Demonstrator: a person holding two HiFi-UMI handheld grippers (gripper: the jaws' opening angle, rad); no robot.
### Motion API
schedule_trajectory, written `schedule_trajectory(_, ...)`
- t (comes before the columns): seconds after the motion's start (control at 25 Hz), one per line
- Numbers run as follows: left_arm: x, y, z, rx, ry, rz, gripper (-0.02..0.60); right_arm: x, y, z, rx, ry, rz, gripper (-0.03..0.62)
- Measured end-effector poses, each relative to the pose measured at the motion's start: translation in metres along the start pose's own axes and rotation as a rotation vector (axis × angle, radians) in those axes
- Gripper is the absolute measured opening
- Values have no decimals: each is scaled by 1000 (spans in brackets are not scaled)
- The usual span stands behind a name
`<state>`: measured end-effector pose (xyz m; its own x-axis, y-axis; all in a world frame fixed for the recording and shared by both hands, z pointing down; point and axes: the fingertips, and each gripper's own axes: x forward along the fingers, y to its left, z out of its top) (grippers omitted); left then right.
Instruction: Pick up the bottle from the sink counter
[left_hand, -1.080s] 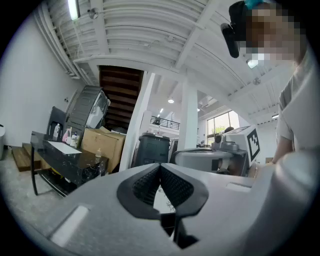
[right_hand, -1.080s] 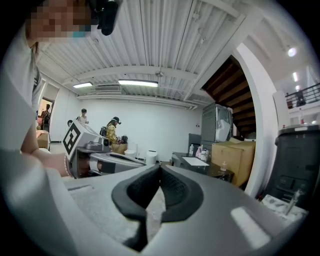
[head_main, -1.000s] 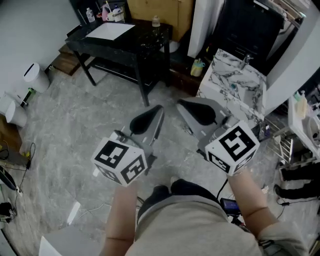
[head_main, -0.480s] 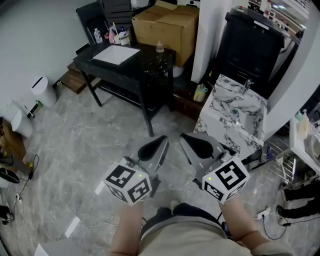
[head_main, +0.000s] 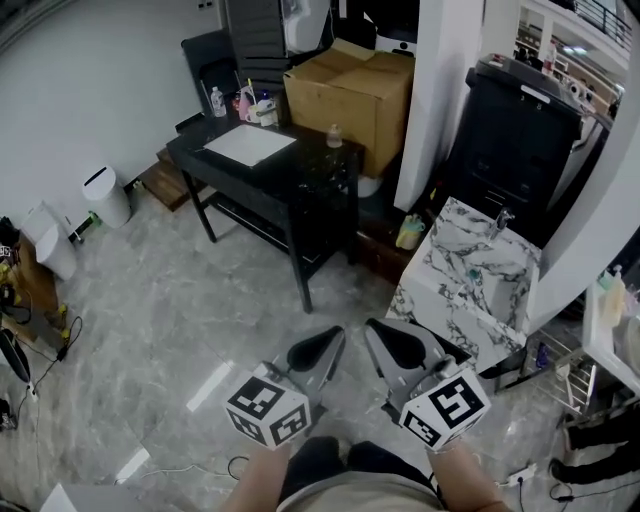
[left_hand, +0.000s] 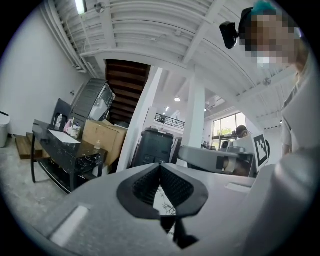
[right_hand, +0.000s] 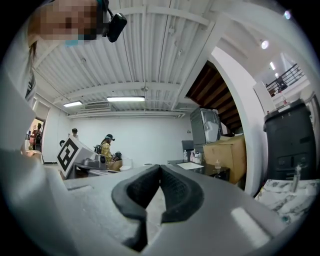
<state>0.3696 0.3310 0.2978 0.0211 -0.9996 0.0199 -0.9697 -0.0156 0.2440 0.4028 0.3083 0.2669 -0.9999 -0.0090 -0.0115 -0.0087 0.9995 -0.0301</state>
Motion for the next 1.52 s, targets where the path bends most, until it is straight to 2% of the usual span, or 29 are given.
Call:
schedule_trajectory(0.2,14,-1,-2,2,11,12,6,4,-13,-5,39,4,36,3)
schedule_trajectory(0.48,36,31,7,1,2,-2,6,36,-36,-7,35,21,19,3)
schedule_trajectory(0.72,62,99,13,-20,4,-26,6,98,-67,-25,42,52,-23,3)
schedule_trajectory(1.12,98,231,60,-5,-9,-67,6,233,-108,-16,37,38,-78,3)
schedule_trajectory(1.32,112,279,70,5,4,-111,6,285,-121,-18,40,27,-111,3)
schedule_trajectory(1.52,124,313,70,-21,19,-147,5,315,-129,-24,47,39,-143,3)
